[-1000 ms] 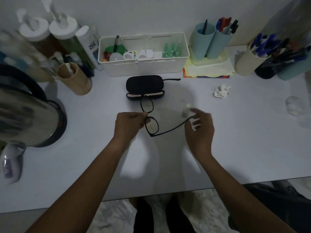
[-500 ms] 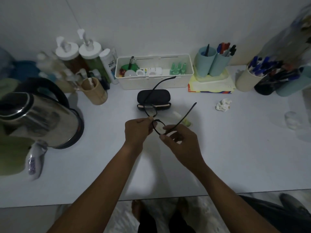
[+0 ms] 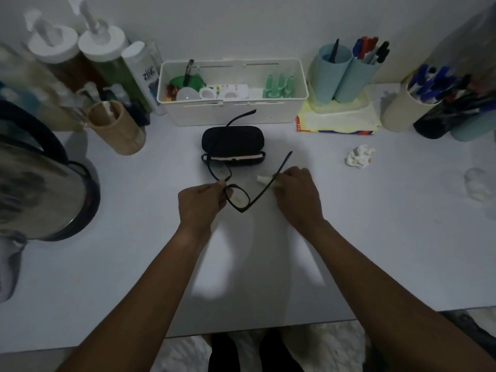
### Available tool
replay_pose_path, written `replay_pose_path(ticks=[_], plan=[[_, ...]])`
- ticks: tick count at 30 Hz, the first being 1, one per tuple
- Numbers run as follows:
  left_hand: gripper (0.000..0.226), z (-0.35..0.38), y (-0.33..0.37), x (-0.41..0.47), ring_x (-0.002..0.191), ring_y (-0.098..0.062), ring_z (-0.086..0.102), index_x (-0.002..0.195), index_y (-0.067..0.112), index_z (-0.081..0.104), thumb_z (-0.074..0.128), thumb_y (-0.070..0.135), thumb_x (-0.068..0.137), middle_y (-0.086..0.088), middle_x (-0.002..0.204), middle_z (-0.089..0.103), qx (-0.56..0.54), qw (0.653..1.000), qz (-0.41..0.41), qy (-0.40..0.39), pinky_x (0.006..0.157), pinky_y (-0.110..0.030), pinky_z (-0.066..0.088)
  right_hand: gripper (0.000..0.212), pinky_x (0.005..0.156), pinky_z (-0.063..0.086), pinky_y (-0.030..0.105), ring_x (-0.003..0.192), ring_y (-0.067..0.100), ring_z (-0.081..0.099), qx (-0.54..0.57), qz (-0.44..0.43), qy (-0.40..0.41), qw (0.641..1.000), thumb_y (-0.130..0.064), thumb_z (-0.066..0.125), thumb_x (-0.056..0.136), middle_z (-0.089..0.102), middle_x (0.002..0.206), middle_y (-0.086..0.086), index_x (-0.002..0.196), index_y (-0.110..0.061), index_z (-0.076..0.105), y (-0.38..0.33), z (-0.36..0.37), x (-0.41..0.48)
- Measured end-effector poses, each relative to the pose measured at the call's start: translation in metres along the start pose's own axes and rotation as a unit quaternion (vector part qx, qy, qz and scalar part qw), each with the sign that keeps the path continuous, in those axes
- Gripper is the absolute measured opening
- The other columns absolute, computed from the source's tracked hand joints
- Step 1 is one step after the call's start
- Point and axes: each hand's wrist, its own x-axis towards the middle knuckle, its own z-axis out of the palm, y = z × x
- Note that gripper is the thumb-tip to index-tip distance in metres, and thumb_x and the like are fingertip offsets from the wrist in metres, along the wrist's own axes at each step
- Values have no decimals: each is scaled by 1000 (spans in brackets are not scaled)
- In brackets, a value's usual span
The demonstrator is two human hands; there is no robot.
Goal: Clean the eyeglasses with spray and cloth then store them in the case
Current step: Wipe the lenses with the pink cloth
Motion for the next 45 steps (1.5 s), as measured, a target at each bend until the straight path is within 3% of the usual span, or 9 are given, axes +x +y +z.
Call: replay_pose_path(ticks=[5, 8, 12, 19, 26, 30, 35, 39, 45], plan=[[13, 0, -1, 2, 85, -18, 73, 81, 5, 75, 70, 13, 90, -10, 81, 76, -1, 1000, -3, -2, 80, -27, 59, 22, 78, 42, 30, 96, 29, 60, 52, 47, 20, 997, -15, 63, 93, 67, 107, 10, 114, -10, 69, 2, -14, -3], [13, 2, -2, 2, 84, -18, 73, 79, 7, 75, 70, 12, 90, -9, 79, 76, -5, 1000, -1, -5, 80, -28, 59, 15, 72, 44, 23, 82, 19, 66, 134, 125, 103, 978, -23, 66, 93, 70, 96, 2, 104, -14, 69, 0, -27, -7], [15, 6, -5, 1, 84, -19, 73, 79, 7, 75, 69, 13, 91, -8, 78, 76, -6, 1000, 0, -10, 80, -28, 58, 14, 70, 58, 34, 72, 10, 69, 191, 205, 154, 947, -28, 70, 88, 73, 87, -5, 96, -17, 71, 1, -35, -17], [13, 8, -9, -3, 82, -17, 73, 84, 4, 75, 70, 14, 91, -13, 85, 76, -5, 1000, -3, -22, 79, -27, 59, 22, 68, 60, 39, 75, 7, 69, 226, 227, 173, 931, -38, 72, 90, 71, 89, -10, 98, -19, 68, 4, -38, -25], [17, -2, -4, -7, 85, -19, 74, 85, 2, 77, 72, 18, 89, -15, 87, 78, 28, 999, 1, -19, 82, -29, 58, 45, 73, 51, 26, 86, 5, 61, 187, 242, 143, 941, -52, 71, 87, 64, 107, -14, 122, -25, 59, -4, -54, -40], [19, -16, 2, -8, 87, -27, 75, 72, 12, 80, 76, 24, 85, -9, 77, 78, 139, 989, 50, -19, 88, -39, 60, 44, 68, 50, 24, 81, 7, 61, 241, 212, 135, 938, -27, 78, 84, 64, 105, -9, 124, -22, 60, -17, -63, -60], [20, -26, 19, -13, 64, -12, 70, 72, 14, 81, 74, 27, 86, 0, 68, 76, 271, 952, 139, -19, 69, -28, 57, 49, 63, 52, 18, 72, 12, 67, 388, 205, 79, 895, 5, 65, 81, 71, 98, -3, 121, -24, 62, -42, -77, -74], [22, -26, 30, -6, 60, -12, 67, 73, 9, 80, 73, 25, 86, -4, 70, 76, 348, 915, 199, -33, 63, -25, 54, 34, 56, 52, 21, 65, 21, 68, 435, 167, -10, 885, -1, 67, 87, 71, 89, 1, 114, -22, 67, -56, -91, -68], [29, -23, 28, 10, 66, -22, 68, 64, 7, 75, 72, 27, 85, -8, 66, 72, 474, 843, 249, -53, 68, -36, 59, 9, 59, 46, 8, 65, 0, 67, 289, 160, -134, 934, -24, 78, 85, 74, 79, -13, 89, -31, 76, -56, -81, -77]])
